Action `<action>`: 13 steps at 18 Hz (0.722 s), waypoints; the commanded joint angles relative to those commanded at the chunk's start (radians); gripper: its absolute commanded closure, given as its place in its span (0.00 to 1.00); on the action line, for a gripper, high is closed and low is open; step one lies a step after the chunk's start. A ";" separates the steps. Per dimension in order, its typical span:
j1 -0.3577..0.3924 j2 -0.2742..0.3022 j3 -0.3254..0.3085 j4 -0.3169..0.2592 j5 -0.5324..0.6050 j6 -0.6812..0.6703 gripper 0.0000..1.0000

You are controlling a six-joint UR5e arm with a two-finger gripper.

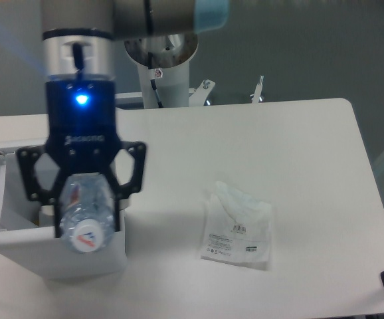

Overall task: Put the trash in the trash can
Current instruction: 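Lift the bottle and carry it over the white trash bin, then lower the bottle into the bin and open the gripper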

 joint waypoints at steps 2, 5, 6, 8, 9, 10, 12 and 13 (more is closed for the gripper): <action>-0.019 0.003 -0.035 0.000 0.000 0.003 0.28; -0.020 0.043 -0.103 0.000 -0.002 0.006 0.19; -0.020 0.052 -0.116 0.000 -0.002 0.009 0.05; -0.019 0.067 -0.130 0.000 -0.002 0.008 0.00; -0.016 0.067 -0.132 0.000 -0.002 0.008 0.00; -0.014 0.069 -0.133 -0.002 -0.002 0.009 0.00; 0.003 0.084 -0.135 -0.005 0.002 0.011 0.00; 0.027 0.095 -0.141 -0.008 0.006 0.011 0.00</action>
